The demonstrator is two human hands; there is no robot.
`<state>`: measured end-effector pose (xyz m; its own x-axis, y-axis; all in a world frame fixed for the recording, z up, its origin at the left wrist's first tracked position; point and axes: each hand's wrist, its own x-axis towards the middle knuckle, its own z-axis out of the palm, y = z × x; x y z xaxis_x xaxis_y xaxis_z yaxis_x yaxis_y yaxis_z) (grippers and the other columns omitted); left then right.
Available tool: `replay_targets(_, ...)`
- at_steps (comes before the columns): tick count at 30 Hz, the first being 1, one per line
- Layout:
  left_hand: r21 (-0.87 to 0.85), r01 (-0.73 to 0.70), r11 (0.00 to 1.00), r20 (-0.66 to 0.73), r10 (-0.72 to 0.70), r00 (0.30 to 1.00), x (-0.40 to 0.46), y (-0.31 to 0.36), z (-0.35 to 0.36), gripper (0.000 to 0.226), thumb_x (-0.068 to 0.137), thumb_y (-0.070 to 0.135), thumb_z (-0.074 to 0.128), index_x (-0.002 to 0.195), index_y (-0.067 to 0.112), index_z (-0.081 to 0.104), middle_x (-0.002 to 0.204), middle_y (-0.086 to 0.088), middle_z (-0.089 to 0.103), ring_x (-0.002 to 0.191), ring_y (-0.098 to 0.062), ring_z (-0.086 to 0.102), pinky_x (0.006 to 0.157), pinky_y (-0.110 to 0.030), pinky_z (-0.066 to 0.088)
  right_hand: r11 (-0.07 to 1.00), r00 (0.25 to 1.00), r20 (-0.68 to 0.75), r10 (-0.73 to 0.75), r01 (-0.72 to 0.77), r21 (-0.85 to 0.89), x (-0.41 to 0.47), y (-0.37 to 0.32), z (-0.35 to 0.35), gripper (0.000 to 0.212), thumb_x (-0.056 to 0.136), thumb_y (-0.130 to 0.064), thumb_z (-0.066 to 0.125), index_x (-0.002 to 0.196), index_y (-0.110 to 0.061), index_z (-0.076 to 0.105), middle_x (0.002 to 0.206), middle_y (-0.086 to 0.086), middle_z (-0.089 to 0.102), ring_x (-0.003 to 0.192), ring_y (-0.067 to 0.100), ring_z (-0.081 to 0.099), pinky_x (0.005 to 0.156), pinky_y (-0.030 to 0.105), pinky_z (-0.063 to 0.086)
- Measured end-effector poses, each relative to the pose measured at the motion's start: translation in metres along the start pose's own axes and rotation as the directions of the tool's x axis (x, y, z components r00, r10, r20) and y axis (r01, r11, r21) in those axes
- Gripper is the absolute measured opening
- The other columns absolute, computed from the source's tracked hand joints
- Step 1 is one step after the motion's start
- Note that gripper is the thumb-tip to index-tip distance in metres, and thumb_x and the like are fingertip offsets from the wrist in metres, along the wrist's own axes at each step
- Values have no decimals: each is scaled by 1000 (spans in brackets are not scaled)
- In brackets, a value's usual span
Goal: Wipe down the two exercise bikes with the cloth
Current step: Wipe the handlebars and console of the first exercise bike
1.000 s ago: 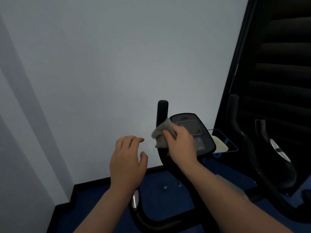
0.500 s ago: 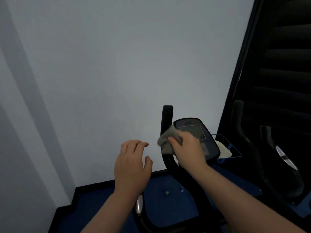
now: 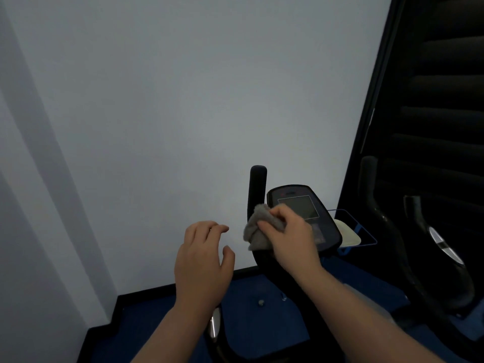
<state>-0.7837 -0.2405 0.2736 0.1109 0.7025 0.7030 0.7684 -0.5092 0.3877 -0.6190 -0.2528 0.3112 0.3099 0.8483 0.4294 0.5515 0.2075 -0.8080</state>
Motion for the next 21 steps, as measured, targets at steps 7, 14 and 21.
replay_targets(7,8,-3,1000,-13,3,1000,0,-2,1,29,77,12,63,106,15,66,106,3,59,107,-11,43,67,-26,45,978,981,-188,-46,82,190,33,-21,0,10,90,-26,64,100,-30,64,91,-11,67,87,4,61,69,17,48)
replay_targets(14,-2,10,1000,-13,-10,1000,0,0,1,30,77,17,56,105,15,66,106,3,59,108,-11,43,67,-28,48,989,996,3,84,-84,121,2,12,2,10,88,-25,66,93,-25,75,80,-3,71,79,13,67,73,40,57)
replay_targets(21,6,10,1000,6,-10,1000,-2,0,0,31,75,7,70,104,16,66,107,5,58,108,-10,44,70,-24,42,968,981,-195,-17,65,242,34,-23,3,9,91,-25,63,95,-25,71,89,-2,68,85,10,63,70,24,51)
